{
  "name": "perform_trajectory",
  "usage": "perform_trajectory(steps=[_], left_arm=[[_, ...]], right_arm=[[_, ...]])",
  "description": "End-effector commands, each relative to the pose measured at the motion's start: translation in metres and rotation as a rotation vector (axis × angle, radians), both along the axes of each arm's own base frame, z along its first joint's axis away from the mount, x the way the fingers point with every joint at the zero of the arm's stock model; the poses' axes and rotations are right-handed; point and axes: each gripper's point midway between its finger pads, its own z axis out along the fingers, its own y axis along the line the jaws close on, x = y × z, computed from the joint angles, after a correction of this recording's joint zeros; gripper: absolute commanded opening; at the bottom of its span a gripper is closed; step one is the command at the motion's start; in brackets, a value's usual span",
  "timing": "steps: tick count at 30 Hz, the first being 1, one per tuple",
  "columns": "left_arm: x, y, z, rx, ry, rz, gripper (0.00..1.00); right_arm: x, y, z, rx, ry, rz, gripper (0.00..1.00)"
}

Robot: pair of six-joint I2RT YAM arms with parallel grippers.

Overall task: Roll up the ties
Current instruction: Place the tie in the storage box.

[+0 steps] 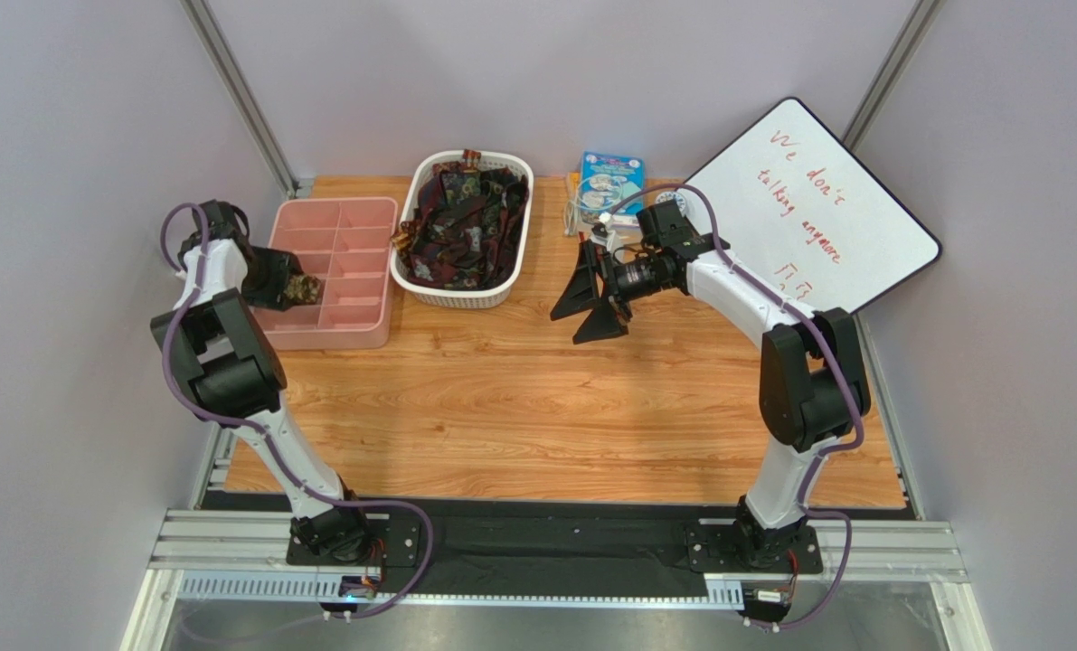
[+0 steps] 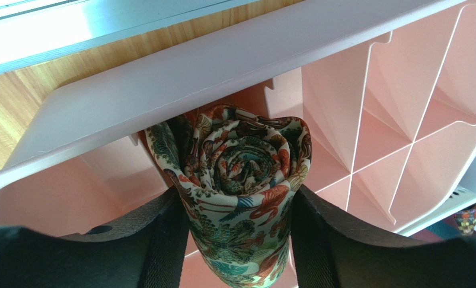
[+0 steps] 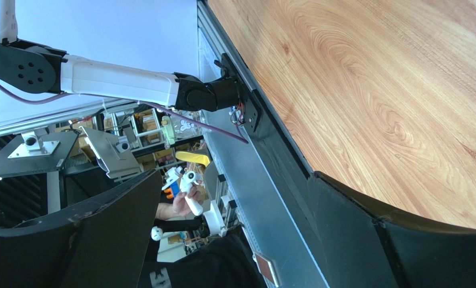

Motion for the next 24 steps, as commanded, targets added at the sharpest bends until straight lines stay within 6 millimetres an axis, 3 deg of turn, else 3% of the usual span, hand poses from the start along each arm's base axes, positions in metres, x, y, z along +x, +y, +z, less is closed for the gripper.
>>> perform_trajectory(steps=[1, 13, 18, 24], left_arm=[[0.003, -0.004, 0.020, 0.002, -0.039, -0.019, 0.65], [0.004, -0.008, 0.044, 0.011, -0.076, -0.046, 0.84], [0.005, -0.012, 0.052, 0.002, -0.094, -0.057, 0.97], [-0.001, -0.014, 0.058, -0.005, -0.084, -0.047, 1.00]], right_arm=[[0.007, 0.002, 0.010, 0.026, -0.034, 0.010, 1.00], [0.006, 0.001, 0.011, 0.027, -0.038, 0.011, 1.00], [0.006, 0.000, 0.010, 0.023, -0.039, 0.008, 1.00], [0.007, 0.000, 0.009, 0.020, -0.036, 0.006, 1.00]])
